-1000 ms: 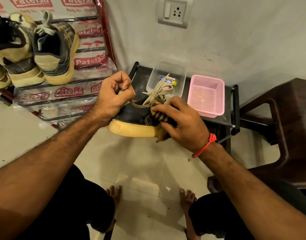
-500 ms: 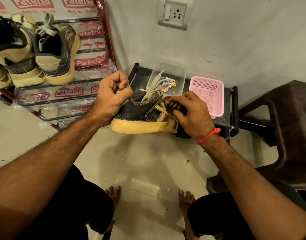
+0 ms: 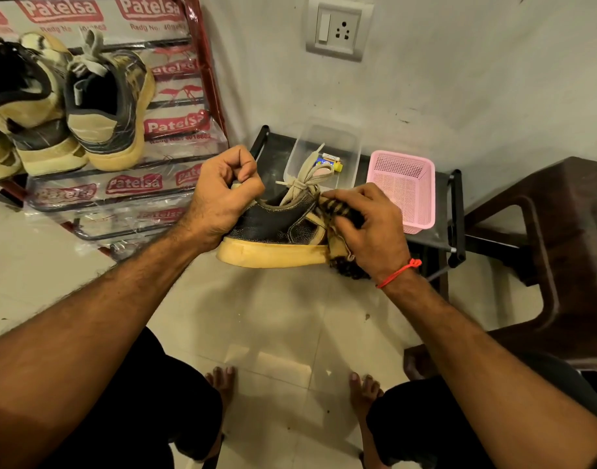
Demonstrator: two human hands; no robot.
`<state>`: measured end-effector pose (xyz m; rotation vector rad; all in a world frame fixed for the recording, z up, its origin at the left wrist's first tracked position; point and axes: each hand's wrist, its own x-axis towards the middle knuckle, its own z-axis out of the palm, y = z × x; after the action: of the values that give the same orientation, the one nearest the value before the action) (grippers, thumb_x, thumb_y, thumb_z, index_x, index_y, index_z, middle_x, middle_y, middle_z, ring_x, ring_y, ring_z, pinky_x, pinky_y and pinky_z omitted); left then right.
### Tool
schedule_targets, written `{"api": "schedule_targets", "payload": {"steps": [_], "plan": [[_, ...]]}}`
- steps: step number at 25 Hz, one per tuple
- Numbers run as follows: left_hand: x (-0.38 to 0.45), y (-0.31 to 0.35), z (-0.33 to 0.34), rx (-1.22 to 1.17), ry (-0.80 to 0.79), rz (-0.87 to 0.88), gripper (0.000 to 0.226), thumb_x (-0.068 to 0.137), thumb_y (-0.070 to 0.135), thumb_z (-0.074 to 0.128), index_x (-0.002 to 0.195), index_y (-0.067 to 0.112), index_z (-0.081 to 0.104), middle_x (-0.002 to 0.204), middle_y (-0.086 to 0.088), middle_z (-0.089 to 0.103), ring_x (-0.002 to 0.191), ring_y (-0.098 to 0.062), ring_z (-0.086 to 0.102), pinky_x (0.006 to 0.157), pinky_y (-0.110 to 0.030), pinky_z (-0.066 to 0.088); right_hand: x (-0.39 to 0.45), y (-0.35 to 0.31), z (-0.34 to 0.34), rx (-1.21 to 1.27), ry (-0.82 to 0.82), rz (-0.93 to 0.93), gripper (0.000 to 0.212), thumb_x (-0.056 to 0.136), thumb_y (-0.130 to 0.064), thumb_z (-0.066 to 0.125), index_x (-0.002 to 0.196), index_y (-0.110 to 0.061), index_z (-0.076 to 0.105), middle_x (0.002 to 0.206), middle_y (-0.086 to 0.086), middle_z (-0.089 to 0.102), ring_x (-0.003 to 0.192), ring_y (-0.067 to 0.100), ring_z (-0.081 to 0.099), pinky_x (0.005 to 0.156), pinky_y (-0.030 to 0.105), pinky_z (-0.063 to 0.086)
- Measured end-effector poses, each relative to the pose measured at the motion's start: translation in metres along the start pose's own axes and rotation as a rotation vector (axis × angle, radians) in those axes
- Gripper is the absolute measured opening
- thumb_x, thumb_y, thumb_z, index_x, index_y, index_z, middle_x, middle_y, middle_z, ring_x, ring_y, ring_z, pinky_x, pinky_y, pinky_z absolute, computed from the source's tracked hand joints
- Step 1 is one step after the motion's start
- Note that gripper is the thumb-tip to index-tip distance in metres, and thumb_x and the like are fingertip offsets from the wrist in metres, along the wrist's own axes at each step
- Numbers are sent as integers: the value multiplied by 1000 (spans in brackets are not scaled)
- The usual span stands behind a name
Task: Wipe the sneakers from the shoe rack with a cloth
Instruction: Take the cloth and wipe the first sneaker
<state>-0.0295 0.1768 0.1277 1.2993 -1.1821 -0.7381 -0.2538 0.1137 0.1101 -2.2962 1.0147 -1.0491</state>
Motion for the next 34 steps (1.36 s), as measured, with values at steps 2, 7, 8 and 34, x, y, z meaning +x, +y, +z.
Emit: {"api": "schedule_targets", "payload": {"steps": [2, 7, 8, 34], "plan": [[0, 3, 0, 3, -23, 3, 23, 75, 9, 59, 71, 24, 42, 64, -23, 38, 61, -33, 34, 57, -48, 33, -9, -16, 4, 34, -22, -62, 38, 79, -4, 67, 116, -11, 73, 94, 9, 58, 87, 19, 58, 82, 23, 49], [-1, 4, 2, 70, -53, -75, 24, 81, 7, 63, 74, 21, 44, 59, -7, 41, 53, -18, 33, 53, -30, 32, -21, -47, 14, 171, -224, -281, 38, 84, -3, 67, 121, -11, 70, 103, 12, 57, 97, 24, 58, 88, 31, 52], [-1, 4, 3, 72, -56, -106, 26, 84, 10, 67, 76, 21, 45, 57, -1, 44, 51, -12, 36, 52, -28, 33, -19, -44, 15, 203, -212, -228, 37, 84, -1, 68, 120, -10, 70, 105, 12, 56, 99, 23, 57, 91, 30, 51], [-18, 25, 45, -42, -115, -257, 27, 101, 9, 58, 121, 25, 55, 106, 2, 63, 84, -5, 69, 59, -31, 60, -11, -31, -2, -344, -138, -191, 40, 84, -22, 64, 124, -20, 62, 110, 7, 62, 93, 29, 64, 57, 34, 53]]}}
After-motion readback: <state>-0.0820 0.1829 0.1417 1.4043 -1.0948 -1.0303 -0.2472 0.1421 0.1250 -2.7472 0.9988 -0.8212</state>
